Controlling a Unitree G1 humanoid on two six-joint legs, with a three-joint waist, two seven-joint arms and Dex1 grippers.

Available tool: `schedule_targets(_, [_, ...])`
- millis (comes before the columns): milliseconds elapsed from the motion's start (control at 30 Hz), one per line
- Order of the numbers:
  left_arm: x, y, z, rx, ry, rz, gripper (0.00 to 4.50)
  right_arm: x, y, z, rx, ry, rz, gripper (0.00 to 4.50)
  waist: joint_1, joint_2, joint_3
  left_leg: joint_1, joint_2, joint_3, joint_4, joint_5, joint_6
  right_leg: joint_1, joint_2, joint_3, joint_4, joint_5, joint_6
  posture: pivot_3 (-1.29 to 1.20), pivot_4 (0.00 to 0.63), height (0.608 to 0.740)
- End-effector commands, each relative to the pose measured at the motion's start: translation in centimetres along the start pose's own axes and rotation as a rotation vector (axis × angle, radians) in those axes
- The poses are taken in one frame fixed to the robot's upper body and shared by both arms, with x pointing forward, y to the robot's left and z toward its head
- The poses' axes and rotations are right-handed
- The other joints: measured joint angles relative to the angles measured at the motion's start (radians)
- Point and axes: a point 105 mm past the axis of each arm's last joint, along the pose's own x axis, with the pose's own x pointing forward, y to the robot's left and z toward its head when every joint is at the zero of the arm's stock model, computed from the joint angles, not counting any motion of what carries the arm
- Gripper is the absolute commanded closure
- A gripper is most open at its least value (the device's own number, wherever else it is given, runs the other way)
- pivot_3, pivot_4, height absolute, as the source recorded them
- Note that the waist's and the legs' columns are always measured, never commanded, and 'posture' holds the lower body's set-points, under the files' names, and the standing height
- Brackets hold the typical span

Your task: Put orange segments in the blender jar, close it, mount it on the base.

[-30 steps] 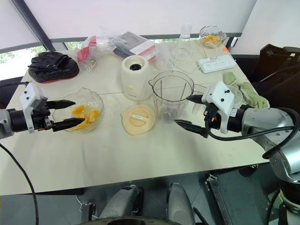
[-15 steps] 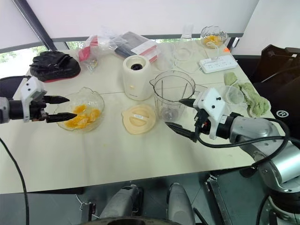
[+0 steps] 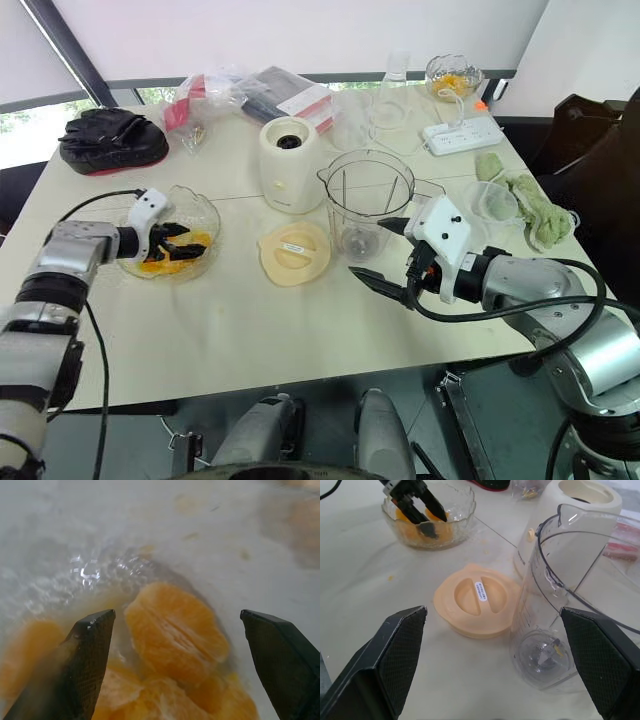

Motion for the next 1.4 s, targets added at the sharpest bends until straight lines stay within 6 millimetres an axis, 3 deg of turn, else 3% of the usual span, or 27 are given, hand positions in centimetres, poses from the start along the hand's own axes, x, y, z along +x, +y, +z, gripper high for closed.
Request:
schedule_targets(33, [-0.3,0.9,0.5,-0.015,0.0,0.051,0.32,0.0,0.2,0.8,-0.046,-0.025,-0.006,0.03,-0.001,-0.001,0.0,0.0,0.0,0.0,0.0,0.0,0.0,0.0,0.0,0.0,0.0,0.0,0.0,0.0,0.15,0.74])
schedule_targets(500, [1.3,0.7,0.8,-0.123,-0.048,0.1,0.32,0.3,-0.1,0.8,-0.058,-0.029,-0.007,0.03,0.002,-0.002,-0.001,0.0,0.0,0.0,0.001,0.0,0.0,0.0,0.0,0.0,0.001,0.0,0.0,0.0,0.15,0.74])
schedule_targets(733, [2.3,-0.1,-0.1,-0.176,-0.031,0.091,0.32,0.3,-0.1,0.6,-0.068,-0.014,-0.002,0.03,0.003,-0.002,-0.002,0.0,-0.001,0.0,0.001,0.0,-0.001,0.0,0.0,0.0,0.001,0.0,0.0,0.0,0.15,0.74])
schedule_targets(833, [2.2,-0.1,-0.2,-0.179,-0.023,0.09,1.15,0.4,-0.2,0.5,-0.068,-0.015,-0.002,0.0,0.003,-0.002,-0.002,0.0,-0.001,0.0,0.002,0.0,-0.001,0.0,0.0,0.0,0.002,0.0,0.0,0.0,0.15,0.74])
schedule_targets(933, [1.9,0.0,-0.4,-0.193,-0.006,0.082,2.6,0.4,-0.2,0.5,-0.072,-0.014,-0.003,0.0,0.002,-0.002,-0.002,0.0,-0.001,0.0,0.002,0.0,-0.001,0.0,0.0,0.0,0.002,0.0,0.0,0.0,0.15,0.74])
schedule_targets(1367, [1.3,-0.1,-1.0,-0.187,0.017,0.063,2.6,0.7,-0.4,0.7,-0.091,-0.006,0.014,0.0,0.001,-0.002,-0.002,0.0,-0.001,0.0,0.002,0.001,-0.001,0.0,0.0,0.0,0.003,0.0,0.0,0.0,0.15,0.74])
schedule_targets(1400, [1.3,-0.1,-1.1,-0.188,0.015,0.063,2.86,0.7,-0.4,0.7,-0.092,-0.005,0.014,0.0,0.001,-0.002,-0.002,0.0,-0.001,0.0,0.002,0.001,-0.001,-0.001,0.0,0.0,0.003,0.0,0.0,0.0,0.15,0.74])
